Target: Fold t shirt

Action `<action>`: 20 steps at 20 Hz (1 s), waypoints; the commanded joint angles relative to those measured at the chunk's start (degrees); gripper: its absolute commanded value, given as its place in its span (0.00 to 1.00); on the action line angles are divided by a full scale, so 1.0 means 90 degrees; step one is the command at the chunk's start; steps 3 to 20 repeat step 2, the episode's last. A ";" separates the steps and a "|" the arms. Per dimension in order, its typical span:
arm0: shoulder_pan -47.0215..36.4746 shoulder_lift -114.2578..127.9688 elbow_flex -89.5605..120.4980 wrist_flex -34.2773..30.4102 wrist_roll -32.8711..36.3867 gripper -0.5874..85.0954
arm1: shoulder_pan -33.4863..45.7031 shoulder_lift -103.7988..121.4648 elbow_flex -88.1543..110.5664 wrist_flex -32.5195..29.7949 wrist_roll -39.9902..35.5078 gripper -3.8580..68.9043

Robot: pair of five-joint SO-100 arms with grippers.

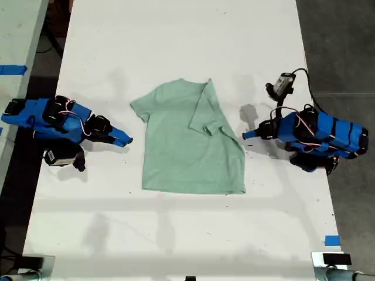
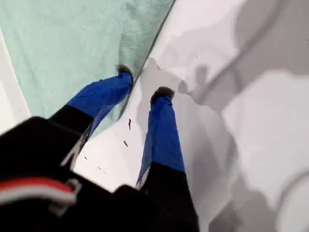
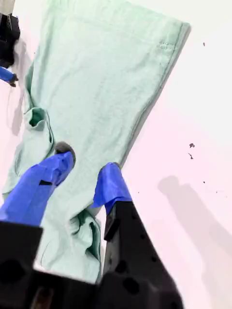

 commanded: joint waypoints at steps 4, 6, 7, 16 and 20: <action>0.0039 0.0049 0.0264 0.0000 -0.0039 0.14 | -0.0039 0.0107 0.0352 0.0029 0.0039 0.24; 0.0039 0.0049 0.0264 0.0000 -0.0039 0.14 | -0.0039 0.0107 0.0352 0.0029 0.0039 0.24; 0.0039 0.0049 0.0264 0.0000 -0.0039 0.14 | -0.0039 0.0107 0.0352 0.0029 0.0039 0.24; 0.0039 0.0049 0.0264 0.0000 -0.0039 0.14 | -0.0039 0.0107 0.0352 0.0029 0.0039 0.24; 0.0039 0.0049 0.0264 0.0000 -0.0039 0.14 | -0.0039 0.0107 0.0352 0.0029 0.0039 0.24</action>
